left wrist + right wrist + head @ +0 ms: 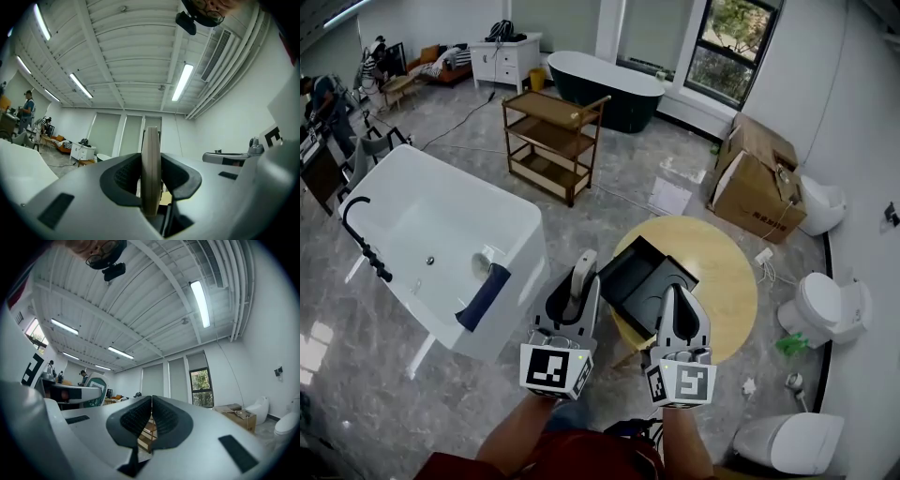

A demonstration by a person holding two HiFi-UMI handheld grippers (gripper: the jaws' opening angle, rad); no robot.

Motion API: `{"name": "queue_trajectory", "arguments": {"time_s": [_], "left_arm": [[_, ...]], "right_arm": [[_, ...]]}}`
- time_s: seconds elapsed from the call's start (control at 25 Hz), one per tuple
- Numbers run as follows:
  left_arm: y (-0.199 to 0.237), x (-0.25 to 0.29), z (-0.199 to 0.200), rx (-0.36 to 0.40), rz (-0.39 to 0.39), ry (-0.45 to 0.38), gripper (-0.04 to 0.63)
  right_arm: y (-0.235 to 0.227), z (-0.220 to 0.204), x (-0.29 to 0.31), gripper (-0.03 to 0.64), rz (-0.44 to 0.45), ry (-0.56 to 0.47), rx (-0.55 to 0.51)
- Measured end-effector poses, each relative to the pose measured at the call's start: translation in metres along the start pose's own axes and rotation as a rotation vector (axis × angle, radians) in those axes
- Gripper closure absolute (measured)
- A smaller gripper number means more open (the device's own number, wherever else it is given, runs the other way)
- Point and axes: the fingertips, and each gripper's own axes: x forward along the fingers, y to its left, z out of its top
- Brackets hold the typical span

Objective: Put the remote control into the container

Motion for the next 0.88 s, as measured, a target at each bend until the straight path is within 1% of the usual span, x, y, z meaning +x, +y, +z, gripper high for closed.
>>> {"name": "queue_trajectory", "arguments": {"time_s": [0.2, 0.32, 0.48, 0.6, 0.76, 0.88], "left_arm": [[0.029, 0.033, -0.004, -0.017, -0.04, 0.001, 0.474], [0.034, 0.049, -0.01, -0.018, -0.068, 0.005, 0.474], [0.035, 0.066, -0.019, -0.023, -0.099, 0.027, 0.474], [0.031, 0.082, -0.028, -0.022, -0.118, 0.043, 0.474], [0.02, 0.107, -0.044, -0.013, -0.141, 0.079, 0.474], [0.011, 0.125, -0.06, -0.003, -0.149, 0.116, 0.474]], "right_arm": [[0.004, -0.008, 0.037, 0.594, -0.045, 0.008, -0.02], [0.0, -0.013, 0.05, 0.594, -0.079, 0.005, -0.024], [-0.009, -0.02, 0.06, 0.594, -0.108, 0.008, -0.031], [-0.022, -0.023, 0.068, 0.594, -0.146, 0.015, -0.014], [-0.041, -0.029, 0.079, 0.594, -0.142, 0.015, -0.03], [-0.062, -0.035, 0.086, 0.594, -0.158, 0.023, -0.007]]}}
